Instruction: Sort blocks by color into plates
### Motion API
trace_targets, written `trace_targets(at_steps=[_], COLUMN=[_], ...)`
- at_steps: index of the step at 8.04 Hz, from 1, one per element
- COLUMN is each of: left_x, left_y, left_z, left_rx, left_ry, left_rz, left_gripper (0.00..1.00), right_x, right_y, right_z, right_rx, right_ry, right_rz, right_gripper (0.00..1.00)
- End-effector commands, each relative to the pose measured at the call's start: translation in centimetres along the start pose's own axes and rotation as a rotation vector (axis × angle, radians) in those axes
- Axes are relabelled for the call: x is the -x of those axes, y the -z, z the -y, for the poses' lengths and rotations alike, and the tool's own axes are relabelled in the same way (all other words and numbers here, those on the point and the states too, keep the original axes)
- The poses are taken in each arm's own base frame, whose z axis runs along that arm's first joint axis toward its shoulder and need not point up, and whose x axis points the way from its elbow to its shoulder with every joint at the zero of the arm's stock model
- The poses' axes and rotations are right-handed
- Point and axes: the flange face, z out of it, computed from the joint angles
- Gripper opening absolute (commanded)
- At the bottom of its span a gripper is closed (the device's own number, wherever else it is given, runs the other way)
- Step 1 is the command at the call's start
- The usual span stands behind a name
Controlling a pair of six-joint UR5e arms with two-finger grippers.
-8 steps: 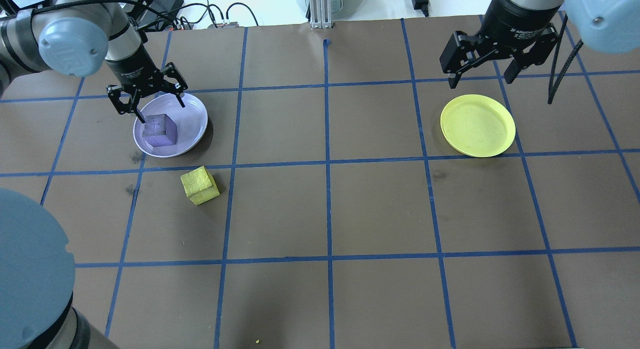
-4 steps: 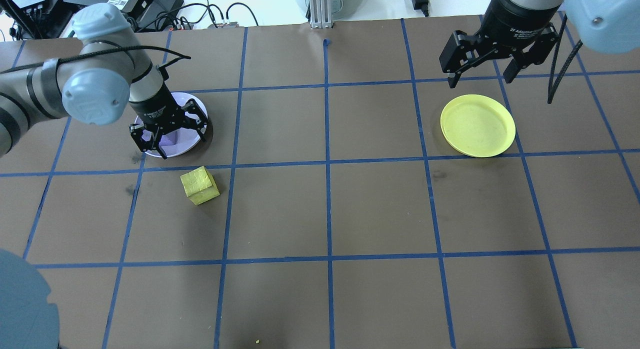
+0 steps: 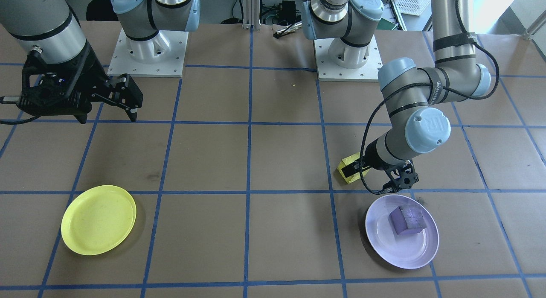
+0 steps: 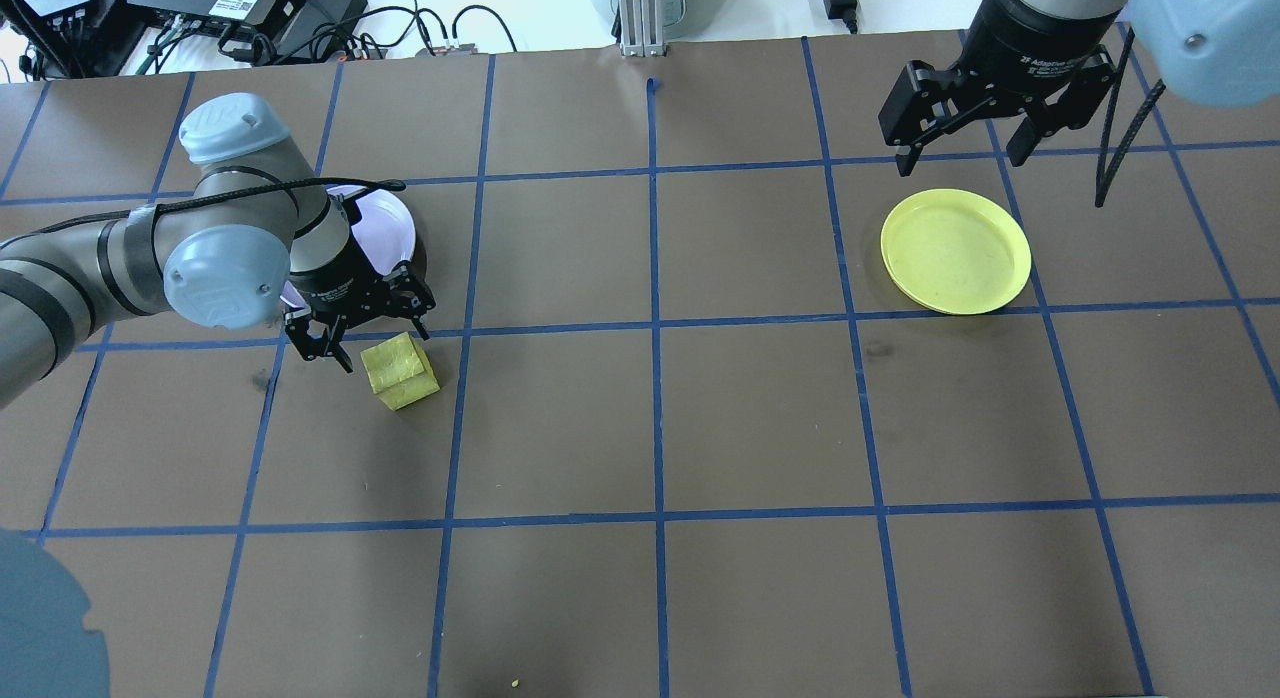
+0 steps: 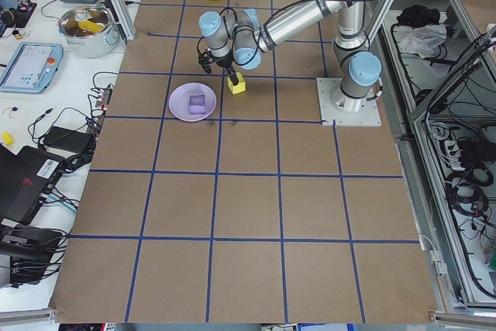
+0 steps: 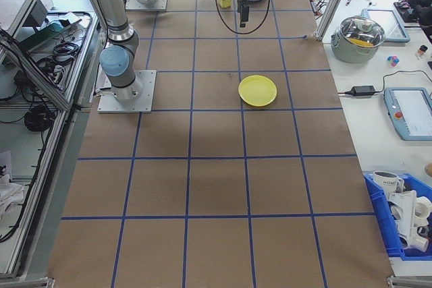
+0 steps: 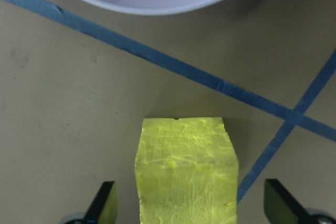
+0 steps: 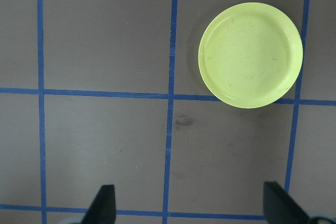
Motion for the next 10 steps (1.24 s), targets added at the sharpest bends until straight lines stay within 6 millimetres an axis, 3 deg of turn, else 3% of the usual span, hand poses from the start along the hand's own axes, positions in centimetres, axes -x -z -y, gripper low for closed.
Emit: trace_targets(at_steps=[1, 2, 3, 4, 5, 6, 10], left_x=[0.3, 0.3, 0.3, 0.3, 0.3, 0.3, -1.5], left_y=[-1.9, -2.2, -2.1, -2.4, -2.3, -2.3, -1.7], left_z=[-0.6, -0.6, -0.6, -0.4, -0.3, -0.2, -0.8], left_rx=[0.037, 0.042, 0.036, 0.04, 0.037, 0.036, 0.026], left_ry=[-0.024, -0.024, -0.036, -0.051, -0.058, -0.059, -0.154], left_rz=[0.009, 0.012, 0.014, 0.017, 0.023, 0.021, 0.012], left_gripper=[0.98, 0.97, 0.82, 0.56, 0.11, 0.0, 0.0], right_x=[0.0, 0.1, 0.0, 0.0, 0.0, 0.0, 0.0], right_y=[0.0, 0.0, -0.1, -0.1, -0.2, -0.2, -0.5], right_z=[0.0, 0.0, 0.0, 0.1, 0.1, 0.1, 0.3], right_rx=[0.002, -0.002, 0.001, 0.001, 0.004, 0.004, 0.008], right_ry=[0.0, -0.001, 0.0, -0.004, -0.002, -0.003, 0.002], right_rz=[0.0, 0.005, 0.003, 0.006, 0.004, 0.004, 0.0], right_gripper=[1.0, 1.0, 1.0, 1.0, 1.0, 1.0, 1.0])
